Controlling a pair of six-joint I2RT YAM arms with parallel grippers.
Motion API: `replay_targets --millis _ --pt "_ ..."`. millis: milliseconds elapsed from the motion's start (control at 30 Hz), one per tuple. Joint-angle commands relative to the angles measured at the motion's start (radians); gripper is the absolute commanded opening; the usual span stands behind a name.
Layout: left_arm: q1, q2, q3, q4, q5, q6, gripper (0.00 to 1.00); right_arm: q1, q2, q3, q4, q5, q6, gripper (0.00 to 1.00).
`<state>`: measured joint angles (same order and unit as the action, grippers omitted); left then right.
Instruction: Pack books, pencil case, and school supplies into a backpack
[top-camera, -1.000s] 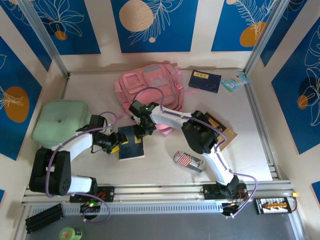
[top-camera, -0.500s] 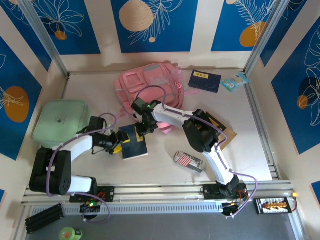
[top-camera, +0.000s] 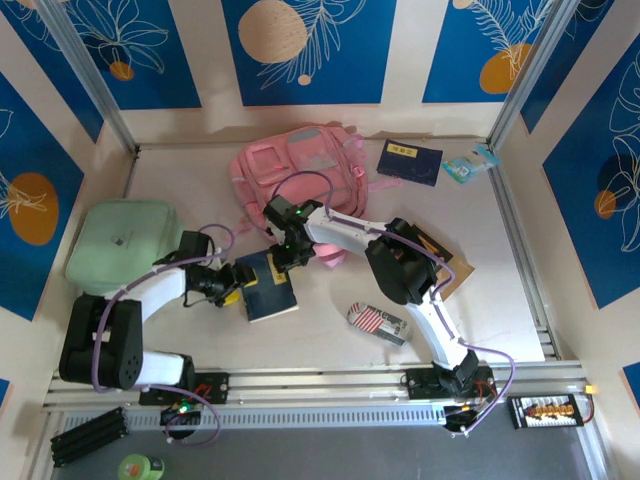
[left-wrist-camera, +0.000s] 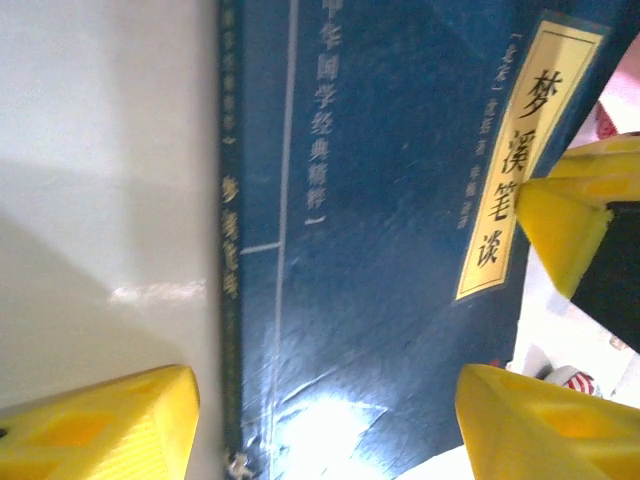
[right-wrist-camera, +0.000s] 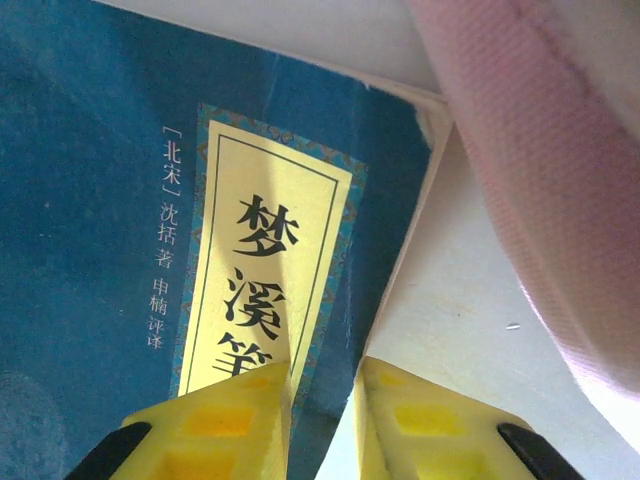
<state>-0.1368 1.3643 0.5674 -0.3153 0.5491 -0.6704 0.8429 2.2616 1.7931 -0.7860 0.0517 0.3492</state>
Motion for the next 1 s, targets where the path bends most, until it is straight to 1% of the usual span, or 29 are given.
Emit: replay_targets --millis 0,33,100,200,300,400,467,500,600,733,867,967 --pt "-0.005 0.032 -0.020 0.078 0.074 -0.030 0.61 0.010 0.061 -0.025 -0.022 -0.022 0.001 0.22" --pt "-0.006 0.035 -0.021 0.087 0.080 -0.033 0.58 0.010 0.061 -0.026 -0.021 -0.024 -0.001 0.22" --pt "-0.007 0.035 -0.021 0.098 0.083 -0.038 0.55 0.011 0.062 -0.027 -0.018 -0.029 -0.002 0.20" --pt "-0.007 0.043 -0.020 0.105 0.085 -0.041 0.55 0.009 0.062 -0.029 -0.018 -0.034 -0.005 0.20" --pt "-0.007 0.051 -0.020 0.105 0.086 -0.047 0.61 0.010 0.064 -0.027 -0.019 -0.038 -0.006 0.20" --pt "-0.007 0.046 -0.016 0.078 0.059 -0.046 0.68 0.011 0.066 -0.027 -0.022 -0.042 -0.008 0.19" --pt "-0.007 0.042 -0.017 0.088 0.068 -0.053 0.70 0.010 0.069 -0.027 -0.024 -0.044 -0.010 0.20" --pt "-0.006 0.043 -0.019 0.111 0.090 -0.064 0.70 0.009 0.070 -0.024 -0.028 -0.045 -0.010 0.20" --pt "-0.007 0.030 -0.022 0.172 0.154 -0.103 0.64 0.009 0.076 -0.023 -0.034 -0.044 -0.010 0.19" --pt "-0.006 -0.035 -0.008 0.183 0.185 -0.112 0.56 0.007 0.085 -0.018 -0.044 -0.036 -0.003 0.19" --pt "-0.006 -0.108 -0.006 0.176 0.199 -0.111 0.52 -0.004 0.092 -0.012 -0.057 -0.031 0.011 0.17" --pt "-0.007 -0.128 -0.030 0.231 0.211 -0.141 0.51 -0.011 0.088 -0.023 -0.058 -0.038 0.014 0.17"
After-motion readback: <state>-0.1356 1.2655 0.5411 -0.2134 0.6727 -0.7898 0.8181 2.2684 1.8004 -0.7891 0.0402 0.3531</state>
